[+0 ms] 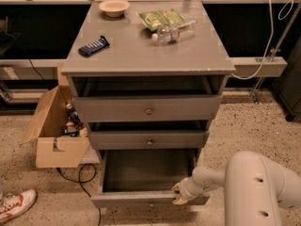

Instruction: Open bottom drawer

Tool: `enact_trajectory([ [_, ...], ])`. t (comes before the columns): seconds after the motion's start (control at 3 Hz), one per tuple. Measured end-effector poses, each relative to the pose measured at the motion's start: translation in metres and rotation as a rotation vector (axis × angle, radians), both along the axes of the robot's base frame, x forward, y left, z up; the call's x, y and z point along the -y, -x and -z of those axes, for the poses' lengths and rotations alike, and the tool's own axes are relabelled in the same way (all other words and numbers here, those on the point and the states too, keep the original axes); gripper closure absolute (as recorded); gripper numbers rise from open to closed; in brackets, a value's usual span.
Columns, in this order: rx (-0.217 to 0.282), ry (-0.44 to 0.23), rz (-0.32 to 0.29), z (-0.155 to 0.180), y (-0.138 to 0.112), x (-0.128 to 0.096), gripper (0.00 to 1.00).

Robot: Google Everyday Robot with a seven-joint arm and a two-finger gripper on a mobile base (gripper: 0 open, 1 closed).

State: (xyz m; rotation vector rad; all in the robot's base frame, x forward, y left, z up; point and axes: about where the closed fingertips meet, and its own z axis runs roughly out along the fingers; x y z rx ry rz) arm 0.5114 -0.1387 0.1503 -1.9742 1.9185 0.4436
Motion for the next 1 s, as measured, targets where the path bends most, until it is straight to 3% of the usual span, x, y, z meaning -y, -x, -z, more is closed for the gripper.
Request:
enact_trajectory([
  [0.33,0.000,0.000,0.000,0.000,0.000,0.000,0.03],
  [0.67,0.029,-0.038,-0.005,-0.012,0.003,0.009,0.00],
  [1.0,0.124,-0.123,-0.016,-0.054,0.009,0.033,0.00],
])
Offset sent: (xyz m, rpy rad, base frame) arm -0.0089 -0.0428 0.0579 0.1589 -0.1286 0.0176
